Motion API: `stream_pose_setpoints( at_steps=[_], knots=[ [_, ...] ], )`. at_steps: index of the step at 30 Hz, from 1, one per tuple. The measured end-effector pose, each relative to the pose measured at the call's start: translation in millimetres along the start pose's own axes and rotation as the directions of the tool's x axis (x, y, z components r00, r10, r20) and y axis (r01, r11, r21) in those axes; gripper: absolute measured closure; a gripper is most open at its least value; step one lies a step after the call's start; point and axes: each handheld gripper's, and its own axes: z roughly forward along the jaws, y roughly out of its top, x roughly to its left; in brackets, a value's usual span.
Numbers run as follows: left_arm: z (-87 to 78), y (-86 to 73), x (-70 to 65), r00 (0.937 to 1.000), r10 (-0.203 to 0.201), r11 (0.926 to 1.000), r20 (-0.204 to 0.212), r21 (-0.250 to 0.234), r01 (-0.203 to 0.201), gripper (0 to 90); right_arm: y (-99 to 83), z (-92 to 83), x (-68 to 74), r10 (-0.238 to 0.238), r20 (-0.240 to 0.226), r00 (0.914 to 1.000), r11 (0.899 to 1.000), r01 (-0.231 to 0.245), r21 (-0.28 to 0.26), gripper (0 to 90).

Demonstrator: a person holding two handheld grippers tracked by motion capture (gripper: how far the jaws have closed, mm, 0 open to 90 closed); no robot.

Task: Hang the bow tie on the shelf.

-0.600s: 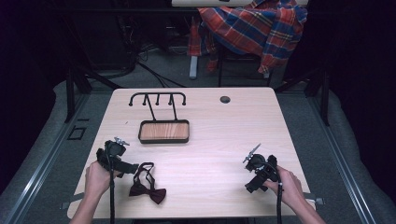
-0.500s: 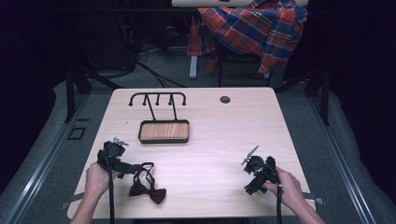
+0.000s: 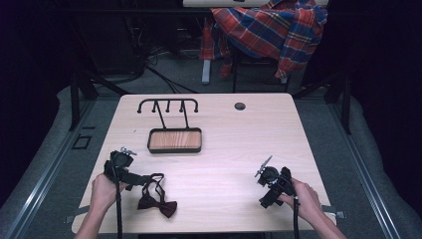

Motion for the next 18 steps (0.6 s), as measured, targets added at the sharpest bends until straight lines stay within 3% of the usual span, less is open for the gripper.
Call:
stream_pose_setpoints(
  at_steps=[4,5,11,18],
  knots=[
    [-5.9,-3.1,-2.3,0.9999,0.011,0.9998,-0.007,-0.014,-0.011,0.0,-2.3,-2.8,-0.2,0.010,-0.001,0.9999,1.000,-0.010,-0.017,5.8],
    [-9.8,-4.4,-2.7,0.9999,0.008,0.9993,-0.007,-0.036,-0.008,0.0,-2.9,-3.3,-0.7,0.010,-0.003,0.9999,1.000,-0.010,-0.019,5.7],
    [-2.7,-5.2,3.1,0.9999,-0.011,0.9999,0.006,-0.008,0.011,0.0,1.3,-0.9,0.7,-0.006,-0.011,0.9999,1.000,0.006,-0.021,5.6],
    [-3.8,-3.9,-0.7,1.0000,0.007,0.9999,0.004,-0.011,-0.006,0.0,1.6,-1.3,3.1,-0.019,-0.007,0.9998,1.000,0.019,-0.008,5.5]
  ],
)
